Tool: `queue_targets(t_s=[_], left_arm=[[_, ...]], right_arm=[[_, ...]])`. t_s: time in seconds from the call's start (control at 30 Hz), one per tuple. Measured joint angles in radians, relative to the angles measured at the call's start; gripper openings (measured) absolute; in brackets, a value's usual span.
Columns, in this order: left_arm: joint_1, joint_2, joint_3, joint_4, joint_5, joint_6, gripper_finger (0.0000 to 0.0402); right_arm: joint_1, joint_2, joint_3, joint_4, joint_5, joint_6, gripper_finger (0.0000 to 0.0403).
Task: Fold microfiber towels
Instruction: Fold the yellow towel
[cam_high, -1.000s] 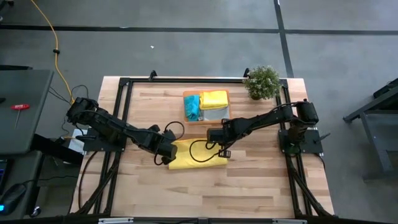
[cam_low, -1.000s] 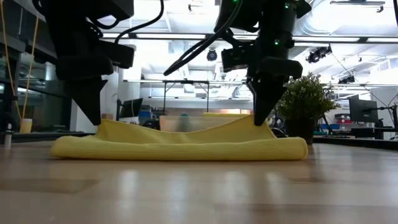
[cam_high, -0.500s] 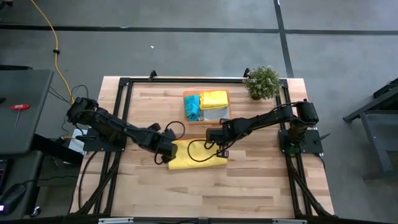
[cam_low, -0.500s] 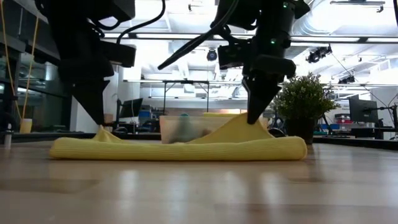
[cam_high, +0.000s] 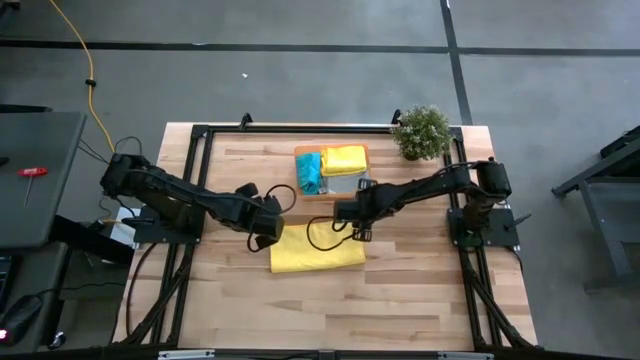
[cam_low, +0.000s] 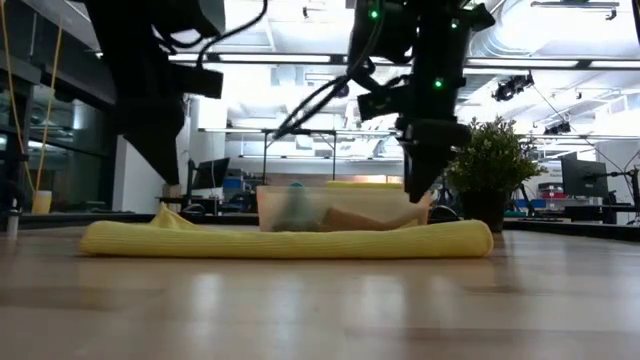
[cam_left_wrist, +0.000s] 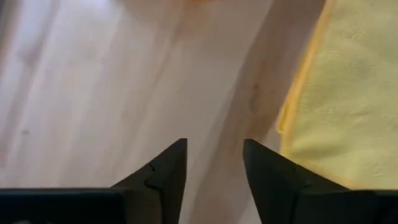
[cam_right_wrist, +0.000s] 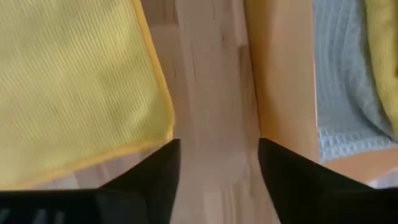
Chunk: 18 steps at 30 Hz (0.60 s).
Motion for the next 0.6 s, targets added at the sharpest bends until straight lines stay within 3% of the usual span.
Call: queue_targets(t_s=[0.17, 0.33, 0.5, 0.6], left_arm=[[-0.046, -0.080, -0.004, 0.003, -0.052, 0.030, 0.0173], [-0.187, -0.195, -0.107, 0.225, -0.056, 0.014, 0.0181], [-0.338, -0.222, -0.195, 0.415, -0.012, 0.002, 0.0176], [-0.370, -0.164, -0.196, 0.502, -0.007, 0.011, 0.0173]], right_arm=[[-0.005, -0.002, 0.000, -0.066, -0.015, -0.045, 0.0241], [0.045, -0.093, -0.096, 0.026, -0.104, -0.063, 0.0249], [0.117, -0.278, -0.285, 0.180, -0.141, 0.102, 0.0249], [0.154, -0.373, -0.385, 0.308, -0.184, 0.211, 0.0249]])
